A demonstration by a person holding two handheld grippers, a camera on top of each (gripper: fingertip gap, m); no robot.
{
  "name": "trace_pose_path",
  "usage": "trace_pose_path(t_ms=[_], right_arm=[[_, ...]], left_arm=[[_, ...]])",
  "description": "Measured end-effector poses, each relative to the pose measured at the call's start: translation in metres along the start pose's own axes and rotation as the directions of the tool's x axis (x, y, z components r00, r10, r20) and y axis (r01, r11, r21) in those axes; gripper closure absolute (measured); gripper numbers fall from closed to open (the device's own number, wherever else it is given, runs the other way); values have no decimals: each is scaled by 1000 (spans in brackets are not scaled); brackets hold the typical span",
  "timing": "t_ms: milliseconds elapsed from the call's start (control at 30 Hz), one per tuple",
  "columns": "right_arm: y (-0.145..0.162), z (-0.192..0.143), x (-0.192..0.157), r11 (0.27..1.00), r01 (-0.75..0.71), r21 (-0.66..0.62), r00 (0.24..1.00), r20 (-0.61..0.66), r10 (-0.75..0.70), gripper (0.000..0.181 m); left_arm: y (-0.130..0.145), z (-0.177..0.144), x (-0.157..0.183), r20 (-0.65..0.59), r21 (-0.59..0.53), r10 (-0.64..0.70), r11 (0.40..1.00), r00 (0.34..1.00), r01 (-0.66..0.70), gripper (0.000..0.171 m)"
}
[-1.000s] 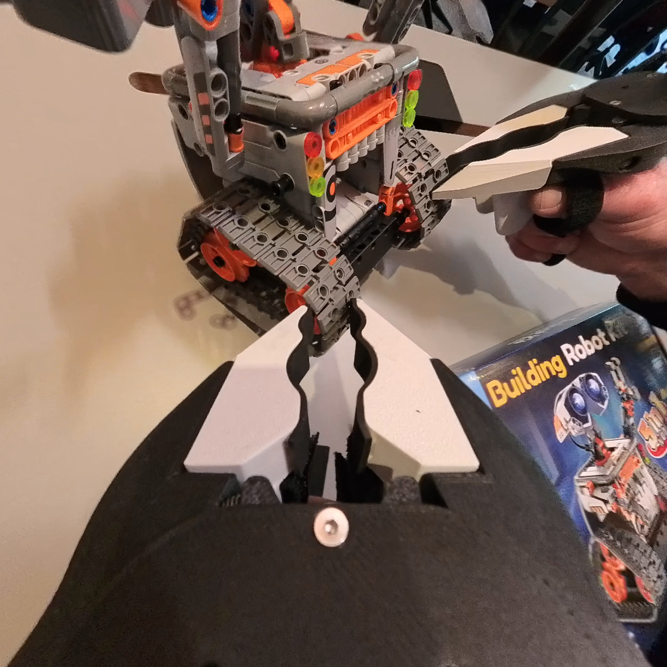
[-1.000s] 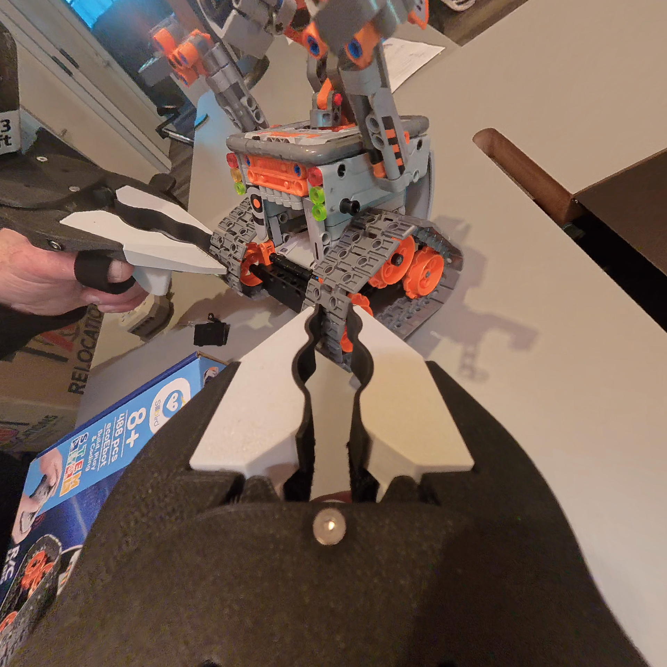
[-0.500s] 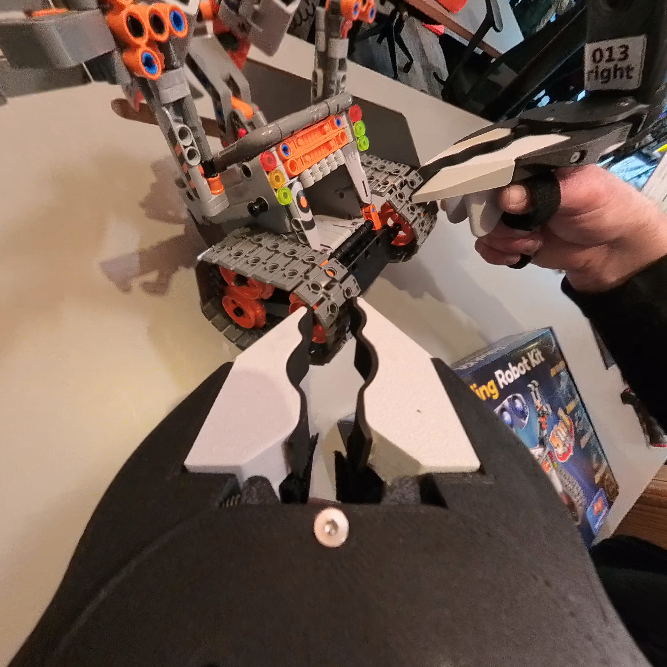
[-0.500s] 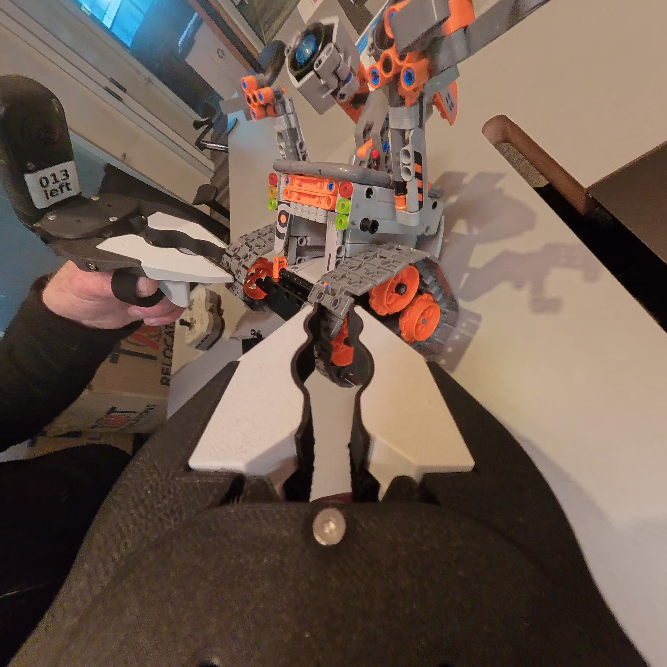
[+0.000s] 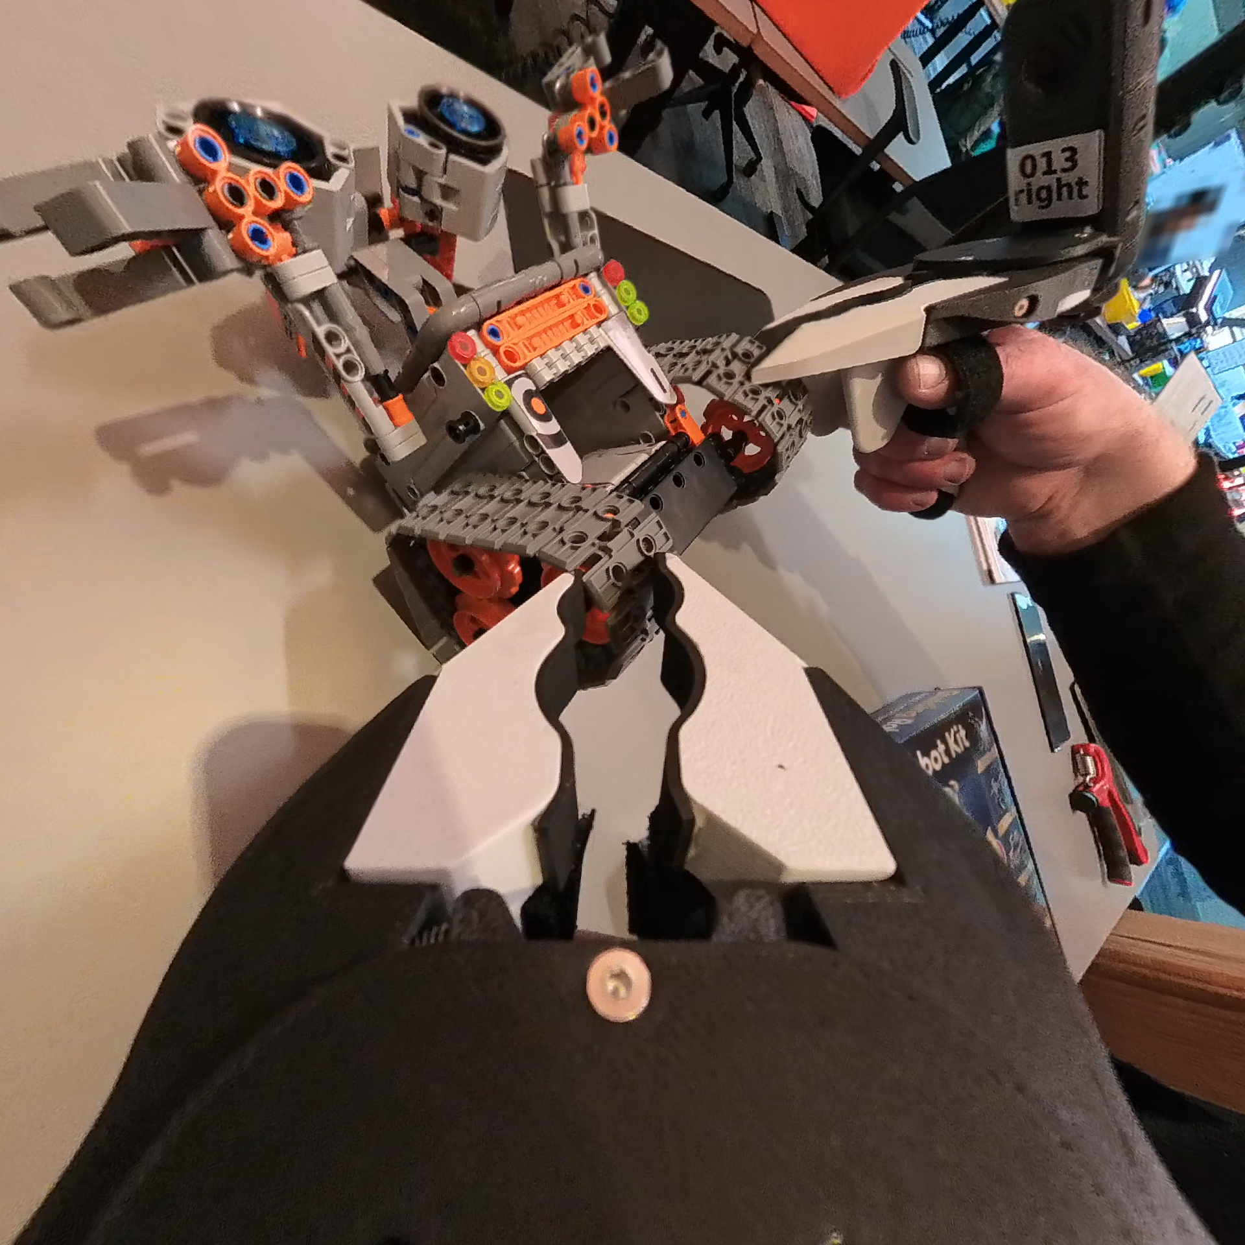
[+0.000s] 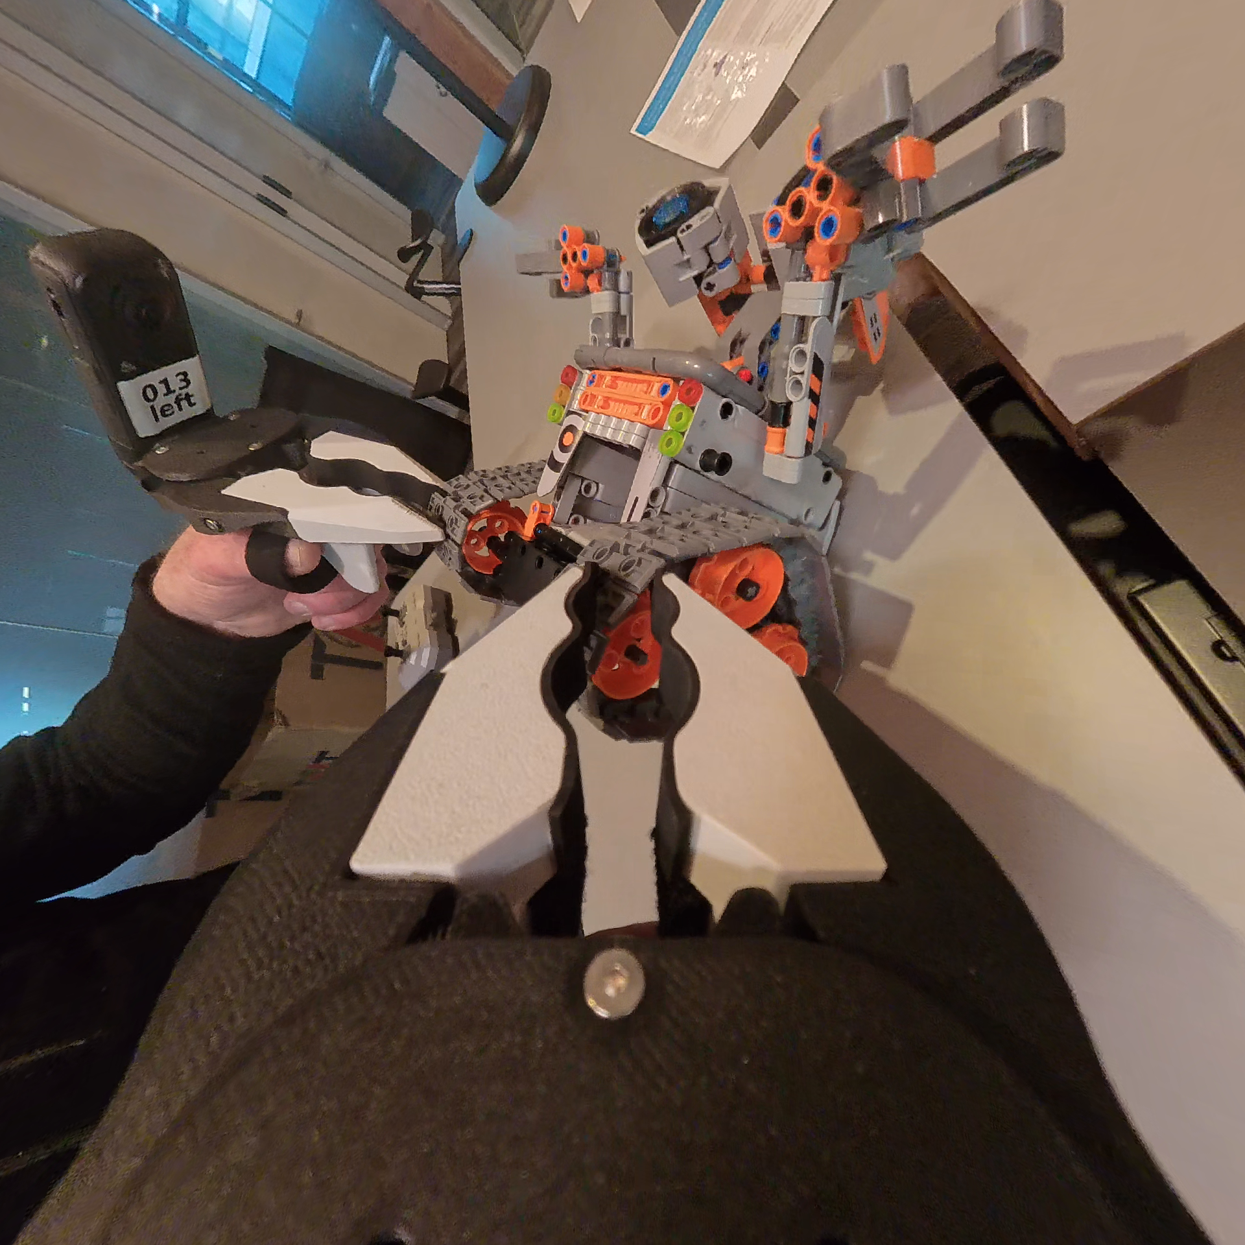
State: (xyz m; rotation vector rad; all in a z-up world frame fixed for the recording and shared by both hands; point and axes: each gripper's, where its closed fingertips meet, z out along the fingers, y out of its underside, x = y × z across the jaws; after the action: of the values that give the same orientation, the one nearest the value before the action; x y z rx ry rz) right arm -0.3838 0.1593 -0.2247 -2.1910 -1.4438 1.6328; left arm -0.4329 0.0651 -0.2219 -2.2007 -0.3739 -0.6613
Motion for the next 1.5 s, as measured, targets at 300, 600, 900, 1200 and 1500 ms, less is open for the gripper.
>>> trace_pose_path(t_ms=[300,600,900,1200,1500], right_arm=[[-9,3,8,999,18,47,1000,-5,-17,163],[19,-51,-13,960,228,160,954,-234,-187,130],[121,-175,-62,897,330,293,899,-387,-204,138],[243,-371,-12,893,326,312,722,-692,-22,139],[340,-634,116,973,230,-12,325,-942,-88,150]], left_arm=[[-8,2,-5,-15,45,-10,999,1000,11,153],[-13,-14,8,57,119,134,983,989,-140,122],[-3,-21,30,133,81,252,961,959,-264,127],[-4,-16,143,111,137,470,866,876,-482,129],[59,76,262,4,60,645,763,764,-644,130]])
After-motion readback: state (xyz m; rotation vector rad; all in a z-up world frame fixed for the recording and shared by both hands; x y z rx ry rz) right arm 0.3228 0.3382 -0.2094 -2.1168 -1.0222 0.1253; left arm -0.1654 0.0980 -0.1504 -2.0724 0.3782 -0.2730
